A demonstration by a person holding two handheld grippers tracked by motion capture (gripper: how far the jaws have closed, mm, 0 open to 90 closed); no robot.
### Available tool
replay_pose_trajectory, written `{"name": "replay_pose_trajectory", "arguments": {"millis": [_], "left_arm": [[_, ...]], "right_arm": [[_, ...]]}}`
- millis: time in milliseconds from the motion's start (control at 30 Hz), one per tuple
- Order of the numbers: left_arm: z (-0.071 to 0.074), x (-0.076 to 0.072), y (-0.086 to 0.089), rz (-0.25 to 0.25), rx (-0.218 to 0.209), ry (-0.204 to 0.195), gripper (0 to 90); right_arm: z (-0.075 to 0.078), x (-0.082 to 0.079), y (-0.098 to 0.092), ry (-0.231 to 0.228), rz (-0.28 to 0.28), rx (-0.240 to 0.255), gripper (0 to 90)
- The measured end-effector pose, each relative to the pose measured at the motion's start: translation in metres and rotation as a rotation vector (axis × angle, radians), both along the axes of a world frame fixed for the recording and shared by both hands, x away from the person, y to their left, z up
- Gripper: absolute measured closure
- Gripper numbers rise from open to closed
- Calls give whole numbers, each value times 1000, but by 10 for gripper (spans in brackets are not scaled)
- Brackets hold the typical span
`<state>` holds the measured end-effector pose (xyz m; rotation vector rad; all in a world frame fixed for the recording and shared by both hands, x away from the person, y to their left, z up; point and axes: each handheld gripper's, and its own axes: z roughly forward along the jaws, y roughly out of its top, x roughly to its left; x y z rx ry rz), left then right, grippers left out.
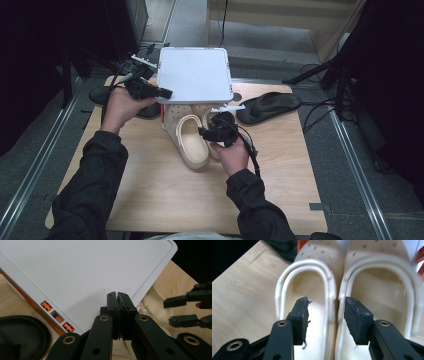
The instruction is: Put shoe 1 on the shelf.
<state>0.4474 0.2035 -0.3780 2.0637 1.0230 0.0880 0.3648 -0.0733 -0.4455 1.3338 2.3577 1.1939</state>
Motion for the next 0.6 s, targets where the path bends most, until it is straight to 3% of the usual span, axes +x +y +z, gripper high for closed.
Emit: {"name": "replay_pose_trajectory", "arguments": {"millis": [200,333,600], "left_arm": [[0,0,1,-1,-5,5,892],[-1,0,1,0,-9,5,891],[0,0,0,3,-5,2,891]], "right_arm": [[-7,-23,-10,6,34,11,615],[-18,-38,-17,50,62,47,655],[-36,-64,-22,8,82,44,693]]}}
